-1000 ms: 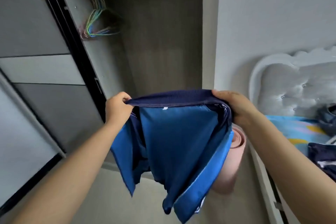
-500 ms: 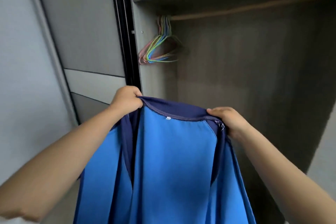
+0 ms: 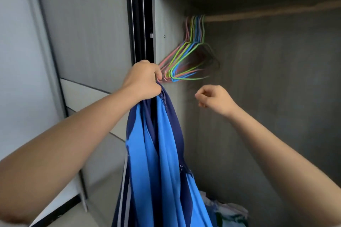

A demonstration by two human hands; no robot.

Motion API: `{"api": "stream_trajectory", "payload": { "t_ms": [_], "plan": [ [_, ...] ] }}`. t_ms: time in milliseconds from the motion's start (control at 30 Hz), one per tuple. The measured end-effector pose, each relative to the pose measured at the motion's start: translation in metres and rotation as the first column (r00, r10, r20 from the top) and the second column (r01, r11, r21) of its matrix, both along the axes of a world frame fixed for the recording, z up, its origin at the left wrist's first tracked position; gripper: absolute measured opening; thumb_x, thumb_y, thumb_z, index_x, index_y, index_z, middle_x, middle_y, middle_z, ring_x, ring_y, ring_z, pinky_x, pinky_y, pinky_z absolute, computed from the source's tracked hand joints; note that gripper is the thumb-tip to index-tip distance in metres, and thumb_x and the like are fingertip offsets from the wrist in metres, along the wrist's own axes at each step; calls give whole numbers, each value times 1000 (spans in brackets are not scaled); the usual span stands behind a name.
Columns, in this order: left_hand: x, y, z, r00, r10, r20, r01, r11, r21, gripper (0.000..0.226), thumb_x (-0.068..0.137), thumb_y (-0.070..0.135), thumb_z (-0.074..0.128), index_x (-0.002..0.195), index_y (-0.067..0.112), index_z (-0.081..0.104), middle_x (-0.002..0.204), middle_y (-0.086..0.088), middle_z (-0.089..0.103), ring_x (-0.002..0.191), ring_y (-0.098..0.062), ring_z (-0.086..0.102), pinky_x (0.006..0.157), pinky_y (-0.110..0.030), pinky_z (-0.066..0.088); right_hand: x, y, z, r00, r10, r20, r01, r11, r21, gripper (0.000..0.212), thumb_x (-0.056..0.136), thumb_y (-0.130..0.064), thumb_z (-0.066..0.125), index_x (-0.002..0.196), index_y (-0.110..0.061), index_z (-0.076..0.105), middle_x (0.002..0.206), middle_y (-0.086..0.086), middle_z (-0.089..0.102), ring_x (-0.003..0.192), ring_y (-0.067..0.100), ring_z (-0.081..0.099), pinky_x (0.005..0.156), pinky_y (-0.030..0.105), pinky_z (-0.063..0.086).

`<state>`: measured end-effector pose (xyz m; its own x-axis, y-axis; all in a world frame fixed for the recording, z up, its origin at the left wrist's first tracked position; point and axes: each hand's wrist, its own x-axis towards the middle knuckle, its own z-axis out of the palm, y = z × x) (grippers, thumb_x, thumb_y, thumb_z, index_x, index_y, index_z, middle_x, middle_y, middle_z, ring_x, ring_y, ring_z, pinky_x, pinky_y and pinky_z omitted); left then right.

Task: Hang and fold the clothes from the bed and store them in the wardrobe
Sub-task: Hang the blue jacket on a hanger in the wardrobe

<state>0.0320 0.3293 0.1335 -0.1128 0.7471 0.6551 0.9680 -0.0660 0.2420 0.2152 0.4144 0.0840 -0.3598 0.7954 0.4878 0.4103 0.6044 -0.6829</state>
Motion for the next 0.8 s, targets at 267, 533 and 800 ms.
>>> {"api": "stream_trajectory", "payload": {
  "t_ms": [267, 533, 800],
  "plan": [
    [-80, 83, 31, 975, -117, -188, 132, 989, 70, 38, 69, -6, 53, 101, 11, 66, 121, 2, 52, 109, -20, 51, 77, -23, 39, -67, 112, 62, 914, -242, -325, 216, 970, -115, 36, 93, -20, 53, 58, -12, 46, 46, 2, 49, 25, 1, 40, 32, 13, 33],
    [-111, 127, 31, 851, -179, -493, 276, 952, 130, 36, 67, 17, 48, 89, 5, 73, 109, -7, 63, 85, -34, 64, 68, -37, 46, -116, 161, 89, 838, -396, -375, 303, 910, -283, 34, 88, -22, 59, 60, -11, 44, 38, 3, 45, 19, 4, 39, 30, 13, 34],
    [-110, 126, 32, 844, -168, -510, 277, 950, 145, 39, 68, 17, 44, 92, 9, 73, 110, -3, 62, 89, -32, 62, 64, -29, 33, -111, 173, 95, 718, -483, -501, 410, 875, -256, 24, 80, -9, 56, 60, -12, 43, 57, 4, 46, 48, 14, 47, 45, 27, 38]
  ]
}}
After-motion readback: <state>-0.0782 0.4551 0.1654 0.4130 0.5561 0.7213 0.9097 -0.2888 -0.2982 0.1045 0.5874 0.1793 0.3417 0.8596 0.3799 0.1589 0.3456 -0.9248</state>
